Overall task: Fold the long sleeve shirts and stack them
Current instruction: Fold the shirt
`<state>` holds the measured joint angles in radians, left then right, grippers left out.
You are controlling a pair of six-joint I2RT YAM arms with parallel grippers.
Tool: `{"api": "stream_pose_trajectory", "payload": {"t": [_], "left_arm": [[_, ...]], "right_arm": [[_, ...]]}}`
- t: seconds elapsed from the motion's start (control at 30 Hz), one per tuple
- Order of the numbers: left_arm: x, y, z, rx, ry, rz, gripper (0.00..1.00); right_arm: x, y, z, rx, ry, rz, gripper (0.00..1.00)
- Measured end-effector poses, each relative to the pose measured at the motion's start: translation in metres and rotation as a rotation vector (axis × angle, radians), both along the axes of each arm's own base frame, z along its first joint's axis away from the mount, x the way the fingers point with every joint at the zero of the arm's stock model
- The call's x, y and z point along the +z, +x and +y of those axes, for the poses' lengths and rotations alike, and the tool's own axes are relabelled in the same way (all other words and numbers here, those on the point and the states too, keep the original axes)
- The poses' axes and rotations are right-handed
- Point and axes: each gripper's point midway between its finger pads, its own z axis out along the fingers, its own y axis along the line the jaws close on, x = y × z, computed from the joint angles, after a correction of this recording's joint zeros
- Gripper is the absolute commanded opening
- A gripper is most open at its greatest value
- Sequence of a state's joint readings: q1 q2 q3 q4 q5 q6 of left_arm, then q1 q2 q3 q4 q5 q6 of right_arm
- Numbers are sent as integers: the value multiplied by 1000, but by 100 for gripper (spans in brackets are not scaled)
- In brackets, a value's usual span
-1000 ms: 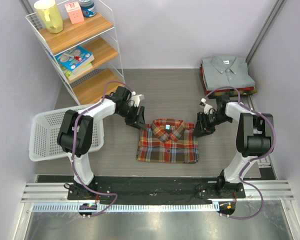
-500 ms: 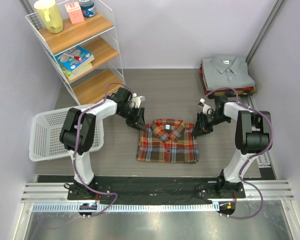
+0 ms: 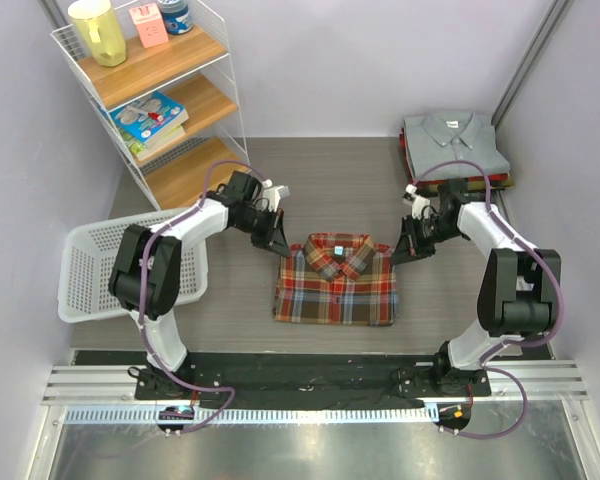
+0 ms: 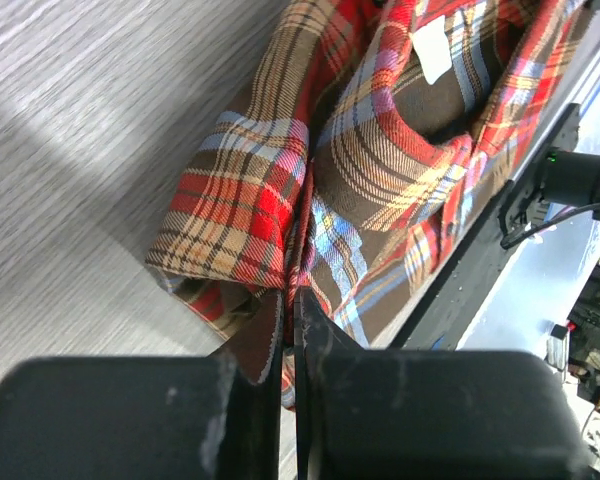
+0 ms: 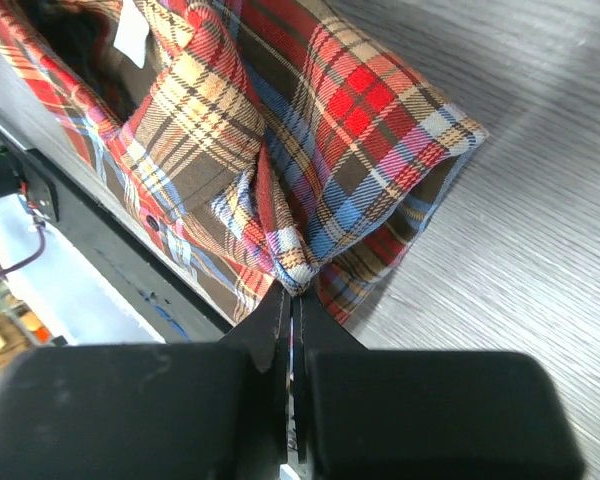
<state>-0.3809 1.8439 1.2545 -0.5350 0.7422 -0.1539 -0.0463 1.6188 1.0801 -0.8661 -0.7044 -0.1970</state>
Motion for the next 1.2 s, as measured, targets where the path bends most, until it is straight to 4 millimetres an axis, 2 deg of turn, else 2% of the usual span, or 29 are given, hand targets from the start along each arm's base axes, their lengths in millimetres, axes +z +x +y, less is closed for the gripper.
{"api": "stream_pose_trajectory", "payload": {"t": [0.03, 0.17, 0.27, 0.3, 0.43, 0.47, 0.5, 0.67, 0.8, 0.9, 1.03, 1.2], "left_arm": [[6, 0, -1, -2, -9, -15, 0], [8, 0, -1, -4, -14, -21, 0], [5, 2, -1, -5, -7, -21, 2], [3, 3, -1, -5, -6, -18, 4], [-15, 5, -1, -4, 14, 21, 18], [-20, 5, -1, -3, 21, 31, 25], [-25, 5, 1, 2, 29, 43, 27], [-25, 8, 3, 17, 31, 39, 45], [-19, 5, 7, 33, 24, 32, 50], [-10, 1, 10, 44, 15, 22, 50], [-2, -4, 12, 49, -2, 12, 49], [-13, -26, 18, 50, -16, 78, 50]], "right_arm": [[3, 1, -1, 3, -8, -11, 1], [2, 2, -5, 6, -38, -8, 3], [-8, 1, -9, 10, -57, 22, 20], [-12, 2, -9, 11, -61, 34, 30], [-29, 2, -13, 10, -81, 81, 32], [-30, 2, -14, 8, -87, 87, 32], [-31, 2, -16, 3, -92, 92, 32], [-17, -1, -22, -23, -97, 54, 33], [8, -11, -20, -41, -87, -4, 36], [14, -12, -17, -39, -70, -12, 34], [-5, -13, -16, -33, -65, 98, 32], [-39, -24, -16, -22, -54, 265, 35]]}}
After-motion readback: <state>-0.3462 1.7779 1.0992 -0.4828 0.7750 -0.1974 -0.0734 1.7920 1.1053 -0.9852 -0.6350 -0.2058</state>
